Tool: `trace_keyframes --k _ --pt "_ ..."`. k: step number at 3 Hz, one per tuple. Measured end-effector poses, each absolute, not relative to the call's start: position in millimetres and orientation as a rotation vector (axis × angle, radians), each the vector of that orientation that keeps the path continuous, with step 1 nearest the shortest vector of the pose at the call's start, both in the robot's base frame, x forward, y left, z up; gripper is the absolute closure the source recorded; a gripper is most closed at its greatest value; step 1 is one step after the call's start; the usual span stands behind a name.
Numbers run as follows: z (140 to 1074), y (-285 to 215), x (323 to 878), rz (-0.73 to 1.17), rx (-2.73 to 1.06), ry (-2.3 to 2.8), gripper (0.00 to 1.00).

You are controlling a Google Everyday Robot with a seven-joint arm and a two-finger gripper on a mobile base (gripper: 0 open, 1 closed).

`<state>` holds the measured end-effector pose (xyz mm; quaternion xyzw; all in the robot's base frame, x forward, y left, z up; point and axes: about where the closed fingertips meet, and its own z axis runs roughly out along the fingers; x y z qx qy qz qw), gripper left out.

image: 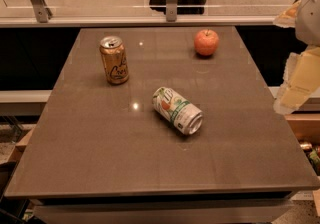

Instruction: Place 7up can upright

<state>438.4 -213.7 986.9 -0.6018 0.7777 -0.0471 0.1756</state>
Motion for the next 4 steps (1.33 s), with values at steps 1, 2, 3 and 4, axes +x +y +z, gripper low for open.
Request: trace_keyframes --k 1,2,3,4 --pt "989.2 -213.0 438.3 -0.141 -1.701 2.197 0.18" --pt "991.4 -212.4 438.1 -0.147 -1.698 2.191 0.24" --pt "993.5 -211.7 437.9 -0.154 -1.695 2.185 0.03" --pt "994.6 -211.3 437.8 -0.157 -1.693 2.183 0.00"
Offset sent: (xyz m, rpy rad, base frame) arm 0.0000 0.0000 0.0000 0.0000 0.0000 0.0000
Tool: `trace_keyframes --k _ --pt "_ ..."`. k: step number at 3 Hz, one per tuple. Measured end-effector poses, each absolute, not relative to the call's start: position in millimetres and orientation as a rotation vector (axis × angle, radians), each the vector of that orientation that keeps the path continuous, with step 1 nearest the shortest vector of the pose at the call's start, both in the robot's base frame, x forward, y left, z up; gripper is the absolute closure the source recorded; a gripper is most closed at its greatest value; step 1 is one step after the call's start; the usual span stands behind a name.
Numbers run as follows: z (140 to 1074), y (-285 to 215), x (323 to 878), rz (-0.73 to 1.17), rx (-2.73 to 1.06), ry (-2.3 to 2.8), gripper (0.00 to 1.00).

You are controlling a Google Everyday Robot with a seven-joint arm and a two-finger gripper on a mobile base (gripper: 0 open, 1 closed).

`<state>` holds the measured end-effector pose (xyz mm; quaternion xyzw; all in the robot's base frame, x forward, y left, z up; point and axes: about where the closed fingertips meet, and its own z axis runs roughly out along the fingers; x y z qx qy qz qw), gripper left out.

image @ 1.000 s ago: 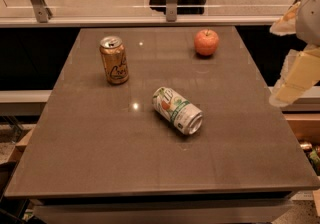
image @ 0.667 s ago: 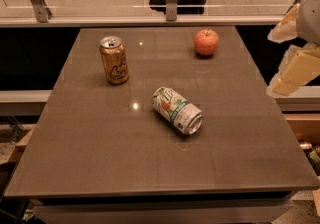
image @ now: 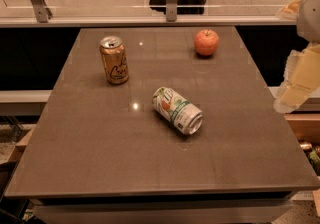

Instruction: Place 7up can upright

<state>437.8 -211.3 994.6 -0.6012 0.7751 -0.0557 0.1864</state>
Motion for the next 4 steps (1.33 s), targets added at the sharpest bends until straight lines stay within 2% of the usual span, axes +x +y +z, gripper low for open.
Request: trace_keyframes --k 2,4 --pt "1017.5 -211.0 427.4 -0.157 -1.610 2.237 0.00" --pt "1015.9 -148.1 422.5 0.075 -1.363 2.386 0.00"
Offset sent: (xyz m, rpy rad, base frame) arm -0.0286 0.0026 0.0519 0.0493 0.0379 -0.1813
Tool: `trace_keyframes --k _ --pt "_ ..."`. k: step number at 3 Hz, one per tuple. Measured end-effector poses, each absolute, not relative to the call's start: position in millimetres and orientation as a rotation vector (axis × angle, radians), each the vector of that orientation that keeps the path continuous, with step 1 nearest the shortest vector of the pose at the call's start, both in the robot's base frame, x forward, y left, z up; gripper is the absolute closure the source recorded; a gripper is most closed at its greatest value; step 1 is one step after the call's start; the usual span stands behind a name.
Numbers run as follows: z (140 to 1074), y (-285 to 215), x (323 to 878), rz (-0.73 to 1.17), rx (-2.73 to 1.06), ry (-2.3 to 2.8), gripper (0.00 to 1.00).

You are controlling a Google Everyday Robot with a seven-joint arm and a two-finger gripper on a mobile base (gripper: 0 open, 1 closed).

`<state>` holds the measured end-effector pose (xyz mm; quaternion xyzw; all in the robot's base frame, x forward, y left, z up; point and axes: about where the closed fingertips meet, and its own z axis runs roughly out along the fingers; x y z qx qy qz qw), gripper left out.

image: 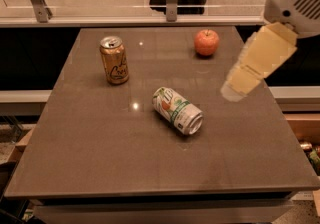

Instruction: Place 7up can upright

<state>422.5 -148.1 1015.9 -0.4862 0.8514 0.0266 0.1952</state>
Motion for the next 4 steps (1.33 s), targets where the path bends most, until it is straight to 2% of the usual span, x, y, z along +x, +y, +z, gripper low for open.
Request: trace_keyframes --k 1,4 --pt "999.7 -116.1 428.1 0.207 -1.204 2.450 0.00" --pt "983.0 -118.5 446.1 0.147 -1.228 2.512 0.00"
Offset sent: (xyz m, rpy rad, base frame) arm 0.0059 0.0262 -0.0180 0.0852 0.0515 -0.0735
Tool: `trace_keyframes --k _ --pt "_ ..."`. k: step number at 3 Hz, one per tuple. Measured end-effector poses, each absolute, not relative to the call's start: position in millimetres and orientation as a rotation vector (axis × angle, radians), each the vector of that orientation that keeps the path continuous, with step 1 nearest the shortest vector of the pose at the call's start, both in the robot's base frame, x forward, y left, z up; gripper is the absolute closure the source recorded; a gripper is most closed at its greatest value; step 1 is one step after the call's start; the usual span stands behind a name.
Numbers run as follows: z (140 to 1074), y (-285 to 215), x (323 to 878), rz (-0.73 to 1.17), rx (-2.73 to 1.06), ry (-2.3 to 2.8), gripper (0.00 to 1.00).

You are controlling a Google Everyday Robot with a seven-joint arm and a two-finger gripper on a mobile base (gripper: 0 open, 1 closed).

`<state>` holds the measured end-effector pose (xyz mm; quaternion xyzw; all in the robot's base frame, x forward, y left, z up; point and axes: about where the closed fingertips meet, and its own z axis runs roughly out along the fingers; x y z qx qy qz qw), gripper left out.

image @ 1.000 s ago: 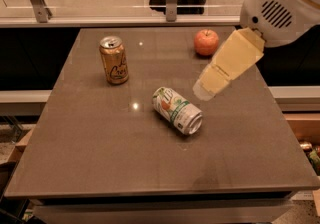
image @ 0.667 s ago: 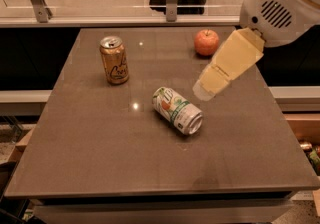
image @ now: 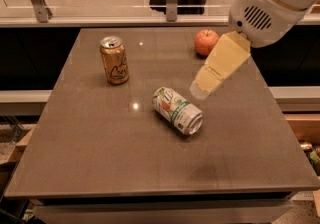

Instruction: Place 7up can upright

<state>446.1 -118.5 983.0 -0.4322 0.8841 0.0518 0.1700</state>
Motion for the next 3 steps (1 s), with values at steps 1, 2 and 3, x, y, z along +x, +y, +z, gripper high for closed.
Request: trace_keyframes --k 1,2,3 --pt "953.1 -109.7 450.5 0.170 -1.237 2.550 0.00" --pt "921.6 -92.1 444.3 0.232 -1.248 2.570 0.00" --pt "893.2 -69.2 434.0 0.288 -1.254 2.572 0.00"
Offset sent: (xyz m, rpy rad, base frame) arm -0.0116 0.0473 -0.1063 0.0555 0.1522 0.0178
